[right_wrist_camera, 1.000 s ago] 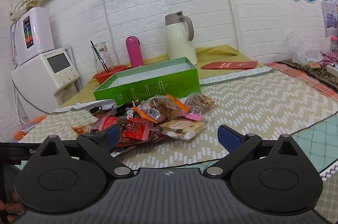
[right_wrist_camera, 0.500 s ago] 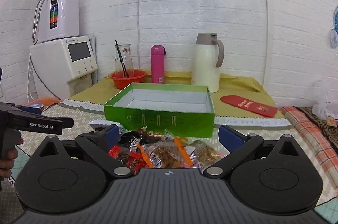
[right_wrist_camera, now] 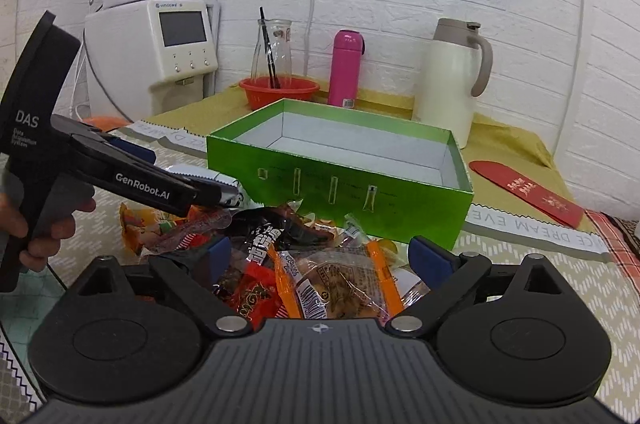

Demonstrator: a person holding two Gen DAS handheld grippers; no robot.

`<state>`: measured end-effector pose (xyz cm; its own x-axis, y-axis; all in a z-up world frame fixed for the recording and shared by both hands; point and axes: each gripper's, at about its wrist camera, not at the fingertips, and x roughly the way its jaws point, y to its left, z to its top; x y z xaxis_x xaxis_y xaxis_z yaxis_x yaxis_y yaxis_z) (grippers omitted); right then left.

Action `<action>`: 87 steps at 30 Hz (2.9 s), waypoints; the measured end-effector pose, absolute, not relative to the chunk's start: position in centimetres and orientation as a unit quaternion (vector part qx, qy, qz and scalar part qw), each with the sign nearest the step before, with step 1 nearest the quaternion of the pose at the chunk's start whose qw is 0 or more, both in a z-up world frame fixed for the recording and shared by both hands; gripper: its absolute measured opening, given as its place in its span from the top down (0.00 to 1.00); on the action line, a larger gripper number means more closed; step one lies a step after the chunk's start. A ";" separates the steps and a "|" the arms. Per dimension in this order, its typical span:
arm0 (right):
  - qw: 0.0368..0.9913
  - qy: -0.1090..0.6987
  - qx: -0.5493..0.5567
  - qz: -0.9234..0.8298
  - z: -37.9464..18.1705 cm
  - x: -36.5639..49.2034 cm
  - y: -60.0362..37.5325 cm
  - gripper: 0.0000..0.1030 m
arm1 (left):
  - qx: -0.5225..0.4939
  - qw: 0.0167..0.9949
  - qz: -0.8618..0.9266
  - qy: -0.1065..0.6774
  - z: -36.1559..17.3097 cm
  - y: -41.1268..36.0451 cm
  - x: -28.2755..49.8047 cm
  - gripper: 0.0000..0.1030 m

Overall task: Organize snacks
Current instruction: 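Grasp the white wrapped packet with the left gripper while the right grasps a nut bag, then carry both packets into the green box and open both grippers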

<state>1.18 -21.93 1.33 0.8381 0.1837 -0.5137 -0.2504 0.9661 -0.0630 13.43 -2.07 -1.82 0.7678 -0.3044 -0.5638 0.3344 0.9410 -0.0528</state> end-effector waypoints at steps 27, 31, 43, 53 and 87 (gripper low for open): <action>0.941 0.311 -0.011 0.135 -0.8 3.6 -22.9 0.00 | -0.004 0.926 -0.224 0.304 -2.9 -3.3 15.4 0.22; 0.944 0.307 -0.016 0.122 -0.5 3.2 -22.6 0.06 | 0.005 0.929 -0.226 0.293 -2.6 -3.5 14.6 0.33; 0.964 0.239 0.007 0.117 3.2 0.4 -22.4 0.08 | -0.027 0.952 -0.197 0.233 1.8 -1.0 11.1 0.35; 0.974 0.202 -0.004 0.105 5.3 -1.1 -21.4 0.08 | -0.033 0.956 -0.195 0.216 3.8 -1.3 8.7 0.35; 0.969 0.218 0.095 0.060 6.5 9.8 -25.7 0.19 | 0.020 0.969 -0.162 0.187 4.1 -5.8 18.2 0.35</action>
<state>9.84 -25.73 6.48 0.8973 0.1587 -0.4120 -0.0757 0.9746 0.2106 18.17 -5.76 4.10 0.8775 -0.3066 -0.3688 0.3219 0.9466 -0.0211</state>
